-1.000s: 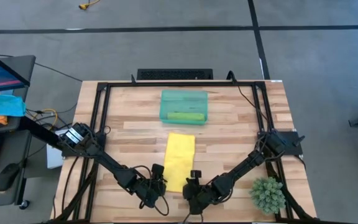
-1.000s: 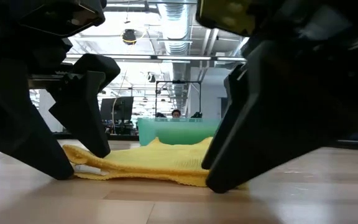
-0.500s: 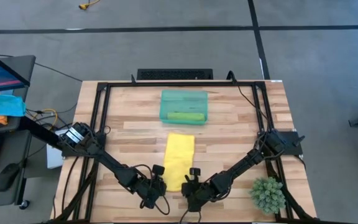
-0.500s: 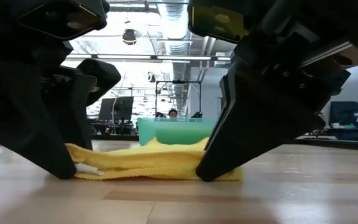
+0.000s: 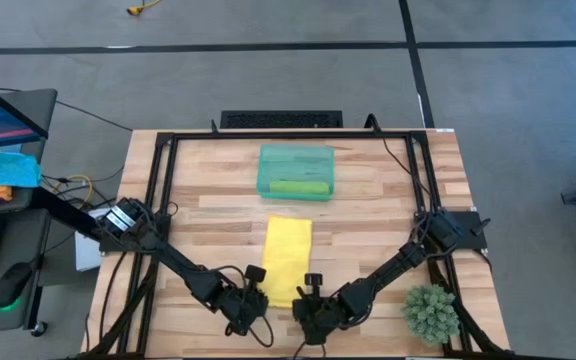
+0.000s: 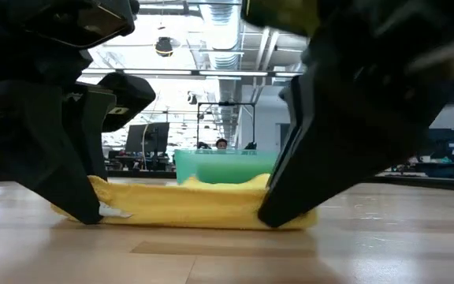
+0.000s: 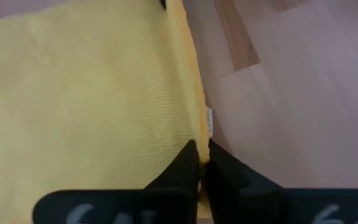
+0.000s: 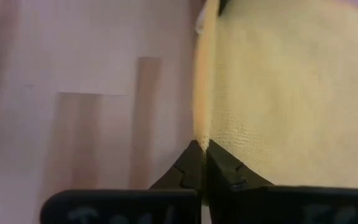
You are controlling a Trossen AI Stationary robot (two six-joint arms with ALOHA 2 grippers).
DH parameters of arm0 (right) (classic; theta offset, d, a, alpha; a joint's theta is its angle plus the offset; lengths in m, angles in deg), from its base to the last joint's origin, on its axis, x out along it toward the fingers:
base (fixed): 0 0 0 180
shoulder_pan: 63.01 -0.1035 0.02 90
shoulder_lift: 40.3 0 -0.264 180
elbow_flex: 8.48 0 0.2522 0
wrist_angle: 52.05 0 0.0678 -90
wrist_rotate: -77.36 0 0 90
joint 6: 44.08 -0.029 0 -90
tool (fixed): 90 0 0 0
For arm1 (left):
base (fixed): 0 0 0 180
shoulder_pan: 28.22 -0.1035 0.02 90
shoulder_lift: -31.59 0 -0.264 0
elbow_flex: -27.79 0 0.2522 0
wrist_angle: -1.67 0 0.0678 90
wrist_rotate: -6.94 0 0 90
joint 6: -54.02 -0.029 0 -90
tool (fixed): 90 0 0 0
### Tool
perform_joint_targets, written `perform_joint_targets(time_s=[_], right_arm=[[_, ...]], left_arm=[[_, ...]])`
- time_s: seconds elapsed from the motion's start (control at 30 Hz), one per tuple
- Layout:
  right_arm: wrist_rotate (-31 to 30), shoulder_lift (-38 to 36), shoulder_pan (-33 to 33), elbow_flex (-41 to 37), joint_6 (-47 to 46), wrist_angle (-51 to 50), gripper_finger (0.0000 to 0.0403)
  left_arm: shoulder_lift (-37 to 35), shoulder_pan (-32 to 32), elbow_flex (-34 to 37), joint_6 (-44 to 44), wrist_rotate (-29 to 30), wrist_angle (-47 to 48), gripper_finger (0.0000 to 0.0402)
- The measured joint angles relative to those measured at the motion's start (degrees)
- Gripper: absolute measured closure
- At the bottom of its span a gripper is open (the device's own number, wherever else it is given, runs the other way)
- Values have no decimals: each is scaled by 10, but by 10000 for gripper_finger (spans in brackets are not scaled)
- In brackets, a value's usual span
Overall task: Roll microfiber towels into tight, uniform cylinder then place into a basket
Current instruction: Fold the yellow microfiber towel
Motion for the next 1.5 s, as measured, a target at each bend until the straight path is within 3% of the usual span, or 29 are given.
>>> perform_joint_targets(time_s=[0.23,0.63,0.9,1.1,1.33,1.5], right_arm=[[-10,0,-18,64,5,-56,394],[-37,-1,-45,144,21,-89,395],[-35,-1,-53,176,12,-86,389],[-76,-2,-58,194,-3,-136,391],[-135,-2,-43,193,-139,-282,390],[-158,1,-21,167,-205,-330,396]], left_arm=[[2,20,-77,21,22,137,396],[1,78,-180,56,89,274,398],[0,116,-249,90,194,362,399],[-1,98,-244,70,247,363,399],[-1,36,-205,73,251,355,399],[-1,-13,-175,74,253,337,399]])
